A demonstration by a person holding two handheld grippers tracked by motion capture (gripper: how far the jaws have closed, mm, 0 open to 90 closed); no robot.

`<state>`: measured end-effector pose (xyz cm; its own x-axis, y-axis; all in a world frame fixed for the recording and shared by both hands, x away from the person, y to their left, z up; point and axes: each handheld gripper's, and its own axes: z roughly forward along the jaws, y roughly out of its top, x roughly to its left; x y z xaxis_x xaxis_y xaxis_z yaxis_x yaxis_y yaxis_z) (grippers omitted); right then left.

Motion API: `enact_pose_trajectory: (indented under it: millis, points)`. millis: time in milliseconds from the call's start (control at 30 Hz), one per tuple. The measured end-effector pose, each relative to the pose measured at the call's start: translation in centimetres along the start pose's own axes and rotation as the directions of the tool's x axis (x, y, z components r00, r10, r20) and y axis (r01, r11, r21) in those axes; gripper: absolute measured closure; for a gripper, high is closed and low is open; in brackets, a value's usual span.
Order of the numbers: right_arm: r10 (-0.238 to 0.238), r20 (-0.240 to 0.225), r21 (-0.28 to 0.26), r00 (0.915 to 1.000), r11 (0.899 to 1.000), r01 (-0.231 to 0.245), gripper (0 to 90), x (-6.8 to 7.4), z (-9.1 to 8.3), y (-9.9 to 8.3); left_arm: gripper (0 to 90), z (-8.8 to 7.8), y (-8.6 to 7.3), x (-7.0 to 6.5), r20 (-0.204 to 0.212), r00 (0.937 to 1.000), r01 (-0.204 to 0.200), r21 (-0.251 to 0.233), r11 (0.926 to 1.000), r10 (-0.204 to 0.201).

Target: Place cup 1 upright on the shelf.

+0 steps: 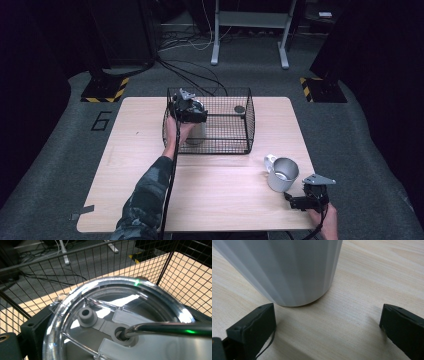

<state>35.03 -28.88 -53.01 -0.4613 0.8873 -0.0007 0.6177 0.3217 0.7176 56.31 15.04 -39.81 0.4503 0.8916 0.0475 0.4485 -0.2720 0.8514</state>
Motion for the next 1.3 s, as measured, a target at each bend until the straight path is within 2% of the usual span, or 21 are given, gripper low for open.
enact_pose_trajectory:
  millis: [200, 233, 467, 533, 667, 867, 1033, 1300]
  points:
    - [-0.002, 0.0, -0.001, 1.0, 1.0, 0.002, 0.0, 0.0, 0.0, 0.0, 1.9, -0.6, 0.1, -0.1, 0.027, 0.9996, 0.009, 0.004, 1.0, -0.009]
    - [0.001, 0.0, 0.0, 1.0, 1.0, -0.001, 0.0, 0.0, 0.0, 0.0, 1.7, -0.7, 0.2, -0.2, 0.024, 0.9997, 0.003, 0.008, 1.0, -0.003]
    - [-0.002, -0.001, 0.0, 1.0, 1.0, 0.002, 0.0, 0.0, 0.0, 0.0, 0.2, -2.3, 0.9, -0.4, 0.012, 0.9997, -0.022, -0.041, 0.9989, 0.023]
    - [-0.003, 0.0, -0.001, 1.0, 1.0, 0.003, 0.0, 0.0, 0.0, 0.0, 0.1, -2.5, 1.0, -0.4, 0.009, 0.9998, -0.02, -0.049, 0.9986, 0.02]
    - [-0.002, -0.001, 0.0, 1.0, 1.0, 0.002, 0.0, 0.0, 0.0, 0.0, 0.0, -3.6, 1.2, -0.6, 0.035, 0.9987, -0.037, -0.052, 0.998, 0.038]
    - [-0.004, 0.0, -0.001, 1.0, 1.0, 0.004, 0.0, 0.0, 0.0, 0.0, 0.0, -4.9, 1.4, -1.1, 0.05, 0.9973, -0.051, -0.055, 0.9972, 0.054]
    - [-0.004, -0.001, -0.001, 1.0, 1.0, 0.004, 0.0, 0.0, 0.0, 0.0, 0.0, -6.1, 1.0, -1.4, 0.046, 0.9956, -0.078, -0.064, 0.9949, 0.081]
    - [-0.004, -0.001, -0.001, 1.0, 1.0, 0.004, 0.0, 0.0, 0.0, 0.0, 0.0, -8.0, -0.3, -1.2, 0.047, 0.9948, -0.087, -0.078, 0.9932, 0.091]
